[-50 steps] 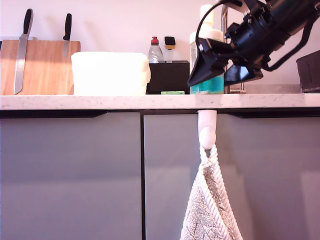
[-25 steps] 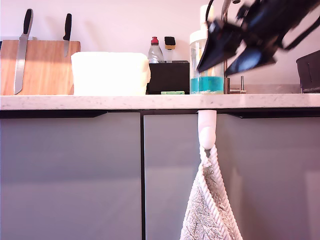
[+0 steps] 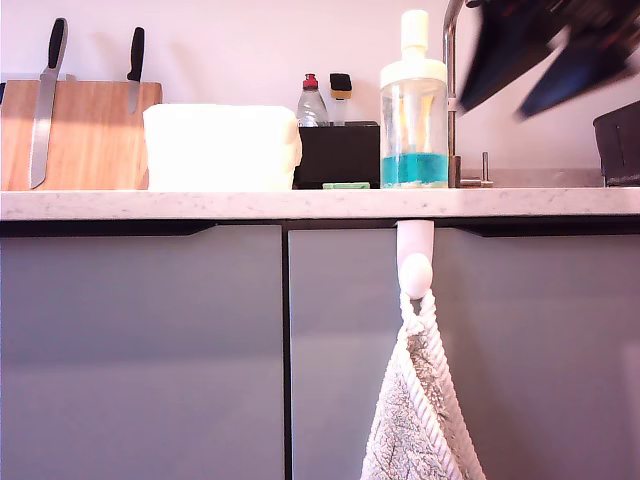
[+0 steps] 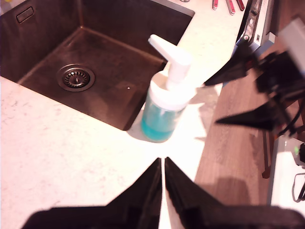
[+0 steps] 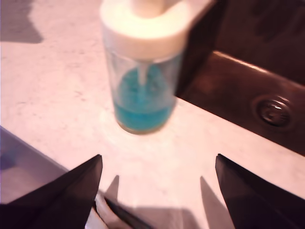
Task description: Press the soap dispenser from the top, so some soap is dispensed
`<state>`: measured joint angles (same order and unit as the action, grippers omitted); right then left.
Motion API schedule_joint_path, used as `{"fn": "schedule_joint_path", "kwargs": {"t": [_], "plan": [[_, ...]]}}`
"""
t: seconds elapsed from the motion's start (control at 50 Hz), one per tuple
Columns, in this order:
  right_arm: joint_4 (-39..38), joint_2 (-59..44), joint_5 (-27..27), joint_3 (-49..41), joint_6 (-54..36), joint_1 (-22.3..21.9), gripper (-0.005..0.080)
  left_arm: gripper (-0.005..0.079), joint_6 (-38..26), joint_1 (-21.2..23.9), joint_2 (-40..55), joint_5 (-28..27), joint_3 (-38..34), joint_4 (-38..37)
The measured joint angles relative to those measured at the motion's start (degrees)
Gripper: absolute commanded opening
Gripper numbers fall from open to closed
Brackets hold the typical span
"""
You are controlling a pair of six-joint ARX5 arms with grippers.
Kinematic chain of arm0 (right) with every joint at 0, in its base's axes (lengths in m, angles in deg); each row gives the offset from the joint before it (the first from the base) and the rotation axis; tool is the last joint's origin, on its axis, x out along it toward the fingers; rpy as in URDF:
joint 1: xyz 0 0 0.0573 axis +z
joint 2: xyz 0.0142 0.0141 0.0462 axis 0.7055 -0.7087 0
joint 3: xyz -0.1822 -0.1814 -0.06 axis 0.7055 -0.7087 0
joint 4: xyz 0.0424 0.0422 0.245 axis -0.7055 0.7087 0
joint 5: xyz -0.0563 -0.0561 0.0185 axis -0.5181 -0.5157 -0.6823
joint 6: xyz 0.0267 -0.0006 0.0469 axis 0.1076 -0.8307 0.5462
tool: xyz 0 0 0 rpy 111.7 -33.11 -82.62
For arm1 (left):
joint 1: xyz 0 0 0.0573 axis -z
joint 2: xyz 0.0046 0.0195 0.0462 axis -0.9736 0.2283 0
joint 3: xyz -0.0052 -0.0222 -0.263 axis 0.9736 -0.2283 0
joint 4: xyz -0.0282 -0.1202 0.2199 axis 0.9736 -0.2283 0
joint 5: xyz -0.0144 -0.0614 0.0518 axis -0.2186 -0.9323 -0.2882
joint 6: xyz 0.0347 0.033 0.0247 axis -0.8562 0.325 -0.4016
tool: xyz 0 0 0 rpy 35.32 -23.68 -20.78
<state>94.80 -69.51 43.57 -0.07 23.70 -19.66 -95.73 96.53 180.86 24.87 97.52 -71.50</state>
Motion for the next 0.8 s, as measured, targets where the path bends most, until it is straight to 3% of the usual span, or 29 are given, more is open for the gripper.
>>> {"fn": "schedule_joint_path", "kwargs": {"t": [0.1,0.26,0.3,0.46,0.66,0.8], "plan": [[4.4,3.5,-1.2,0.0,1.6,0.0,0.0529,-0.0019,0.0,-0.7,-3.3,3.4,0.0,-1.1],[9.0,7.0,-1.3,0.0,3.1,0.0,0.0039,-0.0019,0.8,-2.5,-9.5,6.8,0.0,-1.7],[9.6,7.7,-1.2,0.0,3.1,0.0,-0.0021,-0.0019,1.3,-2.8,-10.4,7.6,0.1,-1.7],[10.5,11.5,-1.0,0.0,5.4,0.0,-0.001,-0.0019,3.3,-4.2,-12.9,9.5,-3.1,2.3],[10.5,15.4,-1.4,0.0,10.3,0.0,-0.001,-0.0019,6.4,-5.7,-19.3,11.5,-21.7,13.8],[10.4,17.0,-5.9,0.0,15.3,0.0,-0.001,-0.0019,9.2,-6.0,-25.4,15.1,-33.9,22.4]]}}
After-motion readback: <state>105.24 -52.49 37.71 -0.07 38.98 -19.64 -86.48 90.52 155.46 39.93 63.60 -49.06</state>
